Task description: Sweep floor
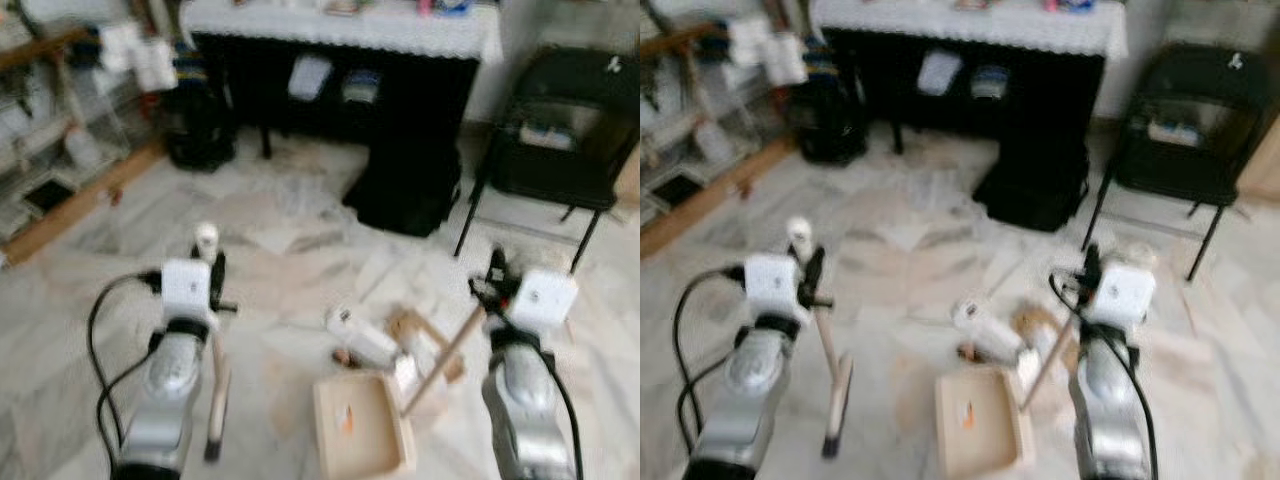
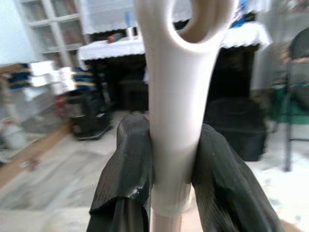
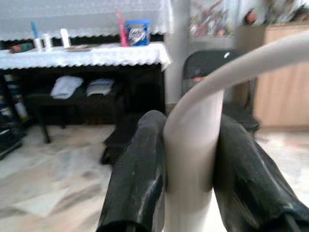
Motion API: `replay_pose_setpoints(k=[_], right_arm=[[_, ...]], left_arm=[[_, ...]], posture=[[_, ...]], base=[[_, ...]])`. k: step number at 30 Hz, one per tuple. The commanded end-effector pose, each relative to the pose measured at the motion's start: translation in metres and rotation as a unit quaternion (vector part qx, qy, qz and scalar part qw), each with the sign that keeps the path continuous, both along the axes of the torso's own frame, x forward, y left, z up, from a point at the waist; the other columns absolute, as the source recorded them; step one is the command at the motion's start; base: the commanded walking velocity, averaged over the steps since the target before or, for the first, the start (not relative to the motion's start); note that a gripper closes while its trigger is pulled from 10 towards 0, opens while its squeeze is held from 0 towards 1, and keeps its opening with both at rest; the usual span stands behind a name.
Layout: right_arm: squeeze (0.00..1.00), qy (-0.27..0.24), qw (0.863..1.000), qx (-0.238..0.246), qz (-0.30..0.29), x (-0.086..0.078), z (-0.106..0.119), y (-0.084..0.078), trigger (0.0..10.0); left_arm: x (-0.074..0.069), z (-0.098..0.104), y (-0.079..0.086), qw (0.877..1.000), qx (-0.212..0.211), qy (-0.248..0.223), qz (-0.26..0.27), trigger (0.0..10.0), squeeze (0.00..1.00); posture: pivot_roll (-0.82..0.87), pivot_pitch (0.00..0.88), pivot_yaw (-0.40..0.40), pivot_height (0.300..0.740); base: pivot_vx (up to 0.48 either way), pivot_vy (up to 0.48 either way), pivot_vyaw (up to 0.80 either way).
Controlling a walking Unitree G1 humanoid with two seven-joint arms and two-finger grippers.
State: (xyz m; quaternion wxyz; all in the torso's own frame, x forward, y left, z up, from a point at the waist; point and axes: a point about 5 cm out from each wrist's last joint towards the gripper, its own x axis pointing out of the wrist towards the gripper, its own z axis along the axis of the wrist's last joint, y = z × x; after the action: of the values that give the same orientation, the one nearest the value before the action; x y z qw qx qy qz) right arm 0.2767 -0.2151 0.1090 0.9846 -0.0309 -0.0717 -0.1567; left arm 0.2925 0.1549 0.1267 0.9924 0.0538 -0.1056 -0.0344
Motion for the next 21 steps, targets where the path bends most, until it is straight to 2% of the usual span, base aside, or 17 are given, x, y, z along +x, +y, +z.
replay_pose_setpoints(k=[1,10,12,16,21], right_arm=[[0.00,-0.033,0.999,-0.017,0.008,0.0040,0.0142,0.0046,10.0],[0.00,-0.028,1.000,-0.009,0.006,0.0040,0.0124,0.0049,10.0],[0.00,-0.026,1.000,0.000,0.005,0.0037,0.0112,0.0043,10.0],[0.00,-0.028,1.000,-0.011,0.005,0.0036,0.0124,0.0042,10.0],[0.00,-0.033,0.999,-0.016,0.007,0.0040,0.0139,0.0056,10.0]], left_arm=[[0.0012,0.0088,0.0042,1.000,0.004,-0.019,0.005,10.0,0.00],[0.0010,0.0090,0.0038,1.000,0.010,-0.018,0.004,10.0,0.00],[0.0008,0.0089,0.0033,1.000,0.010,-0.018,0.003,10.0,0.00],[0.0010,0.0088,0.0025,1.000,0.010,-0.017,0.001,10.0,0.00],[0.0012,0.0086,0.0023,1.000,0.011,-0.017,0.001,10.0,0.00]], posture=[[0.02,0.025,0.007,0.740],[0.02,0.027,0.008,0.740],[0.02,0.027,0.009,0.740],[0.02,0.027,0.009,0.740],[0.02,0.025,0.010,0.740]], base=[[0.000,0.000,0.00],[0.000,0.000,0.00],[0.000,0.000,-0.73],[0.000,0.000,-0.68],[0.000,0.000,0.00]])
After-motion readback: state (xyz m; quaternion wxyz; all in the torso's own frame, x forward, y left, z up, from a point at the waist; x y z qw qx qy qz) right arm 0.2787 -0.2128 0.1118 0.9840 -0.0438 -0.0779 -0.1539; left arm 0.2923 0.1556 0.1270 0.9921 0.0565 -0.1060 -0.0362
